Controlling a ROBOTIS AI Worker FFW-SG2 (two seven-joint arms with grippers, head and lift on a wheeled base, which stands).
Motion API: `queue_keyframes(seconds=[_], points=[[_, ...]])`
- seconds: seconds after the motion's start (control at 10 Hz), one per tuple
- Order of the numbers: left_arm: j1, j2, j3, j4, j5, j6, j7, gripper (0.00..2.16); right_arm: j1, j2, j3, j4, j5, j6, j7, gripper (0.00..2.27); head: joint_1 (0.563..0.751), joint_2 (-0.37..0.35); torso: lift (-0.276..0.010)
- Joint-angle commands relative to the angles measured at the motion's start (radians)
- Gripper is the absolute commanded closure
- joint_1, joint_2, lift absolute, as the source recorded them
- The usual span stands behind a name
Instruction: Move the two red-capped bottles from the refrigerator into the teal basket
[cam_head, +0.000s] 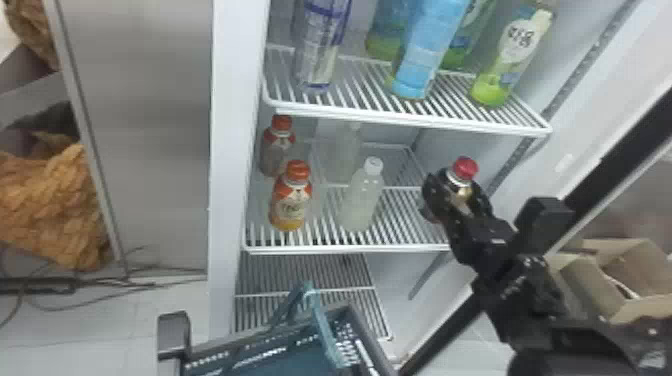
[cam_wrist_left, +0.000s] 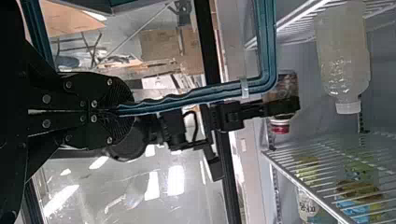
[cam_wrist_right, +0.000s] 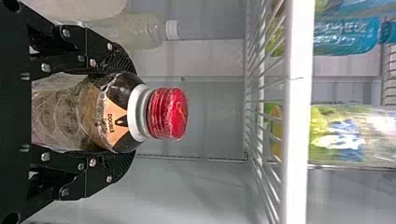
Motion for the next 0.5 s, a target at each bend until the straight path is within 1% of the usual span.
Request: queue_keyframes(seconds=[0.0,0.2,0.4], points=[[0.005,-0.002,0.007,0.002,-0.004,-0.004,0.0,1.13,0.092,0.022,-0.044,-0.111,-0.005,0.042,0.007,0.68,0.695,-0.35,-0.228],[0.005,-0.003,0.011,0.0,-0.002,-0.006,0.0,1.13,0.17,0.047,-0.082,-0.214,-0.029,0.103,0.041,0.71,0.695,-0.35,-0.228],[0.005,-0.003,0.011,0.002,-0.002,-0.006,0.0,1.13,0.236,0.063,-0.094,-0.283,-0.055,0.14,0.062,0.71,0.695,-0.35,-0.228]])
